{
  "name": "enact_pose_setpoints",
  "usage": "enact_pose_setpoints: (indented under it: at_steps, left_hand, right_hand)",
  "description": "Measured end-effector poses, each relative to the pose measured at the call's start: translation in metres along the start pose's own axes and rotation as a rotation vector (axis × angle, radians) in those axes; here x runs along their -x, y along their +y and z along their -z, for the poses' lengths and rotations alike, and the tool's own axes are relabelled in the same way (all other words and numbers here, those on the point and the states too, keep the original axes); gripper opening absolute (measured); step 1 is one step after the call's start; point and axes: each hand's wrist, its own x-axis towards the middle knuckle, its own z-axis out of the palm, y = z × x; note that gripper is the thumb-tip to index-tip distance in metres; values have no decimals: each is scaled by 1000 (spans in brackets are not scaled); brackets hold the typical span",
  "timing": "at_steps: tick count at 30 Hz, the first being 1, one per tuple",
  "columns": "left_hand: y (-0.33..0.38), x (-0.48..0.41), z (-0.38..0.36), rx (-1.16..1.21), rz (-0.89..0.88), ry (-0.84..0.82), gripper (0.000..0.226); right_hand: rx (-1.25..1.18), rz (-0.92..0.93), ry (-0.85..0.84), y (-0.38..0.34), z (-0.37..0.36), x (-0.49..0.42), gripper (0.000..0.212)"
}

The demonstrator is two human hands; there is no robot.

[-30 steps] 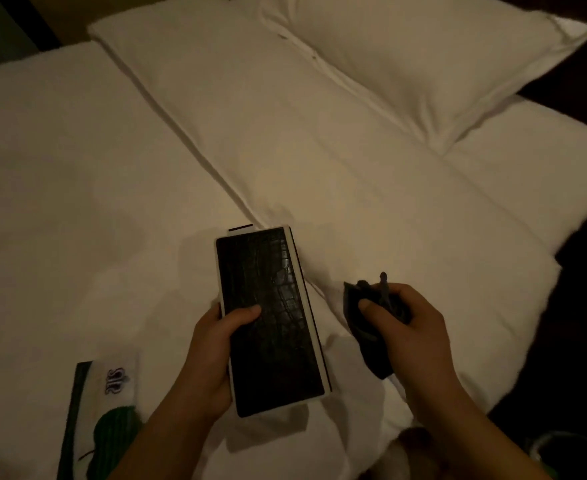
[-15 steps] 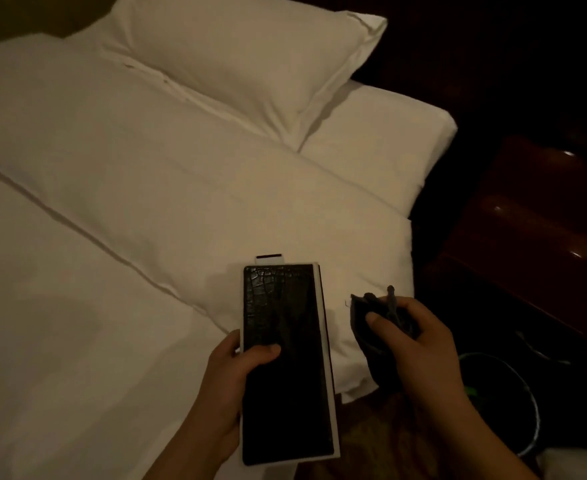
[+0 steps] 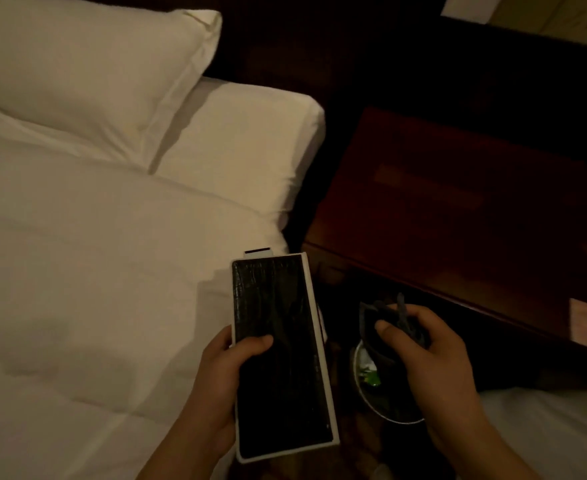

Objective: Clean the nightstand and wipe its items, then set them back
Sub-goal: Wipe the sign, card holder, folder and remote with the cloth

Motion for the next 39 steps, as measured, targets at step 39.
enact_pose_setpoints:
  at_steps: [39]
  left_hand:
    - [56, -231, -295, -551, 13, -108, 26]
  right_hand:
    - [28, -140, 495, 50, 254, -149, 22]
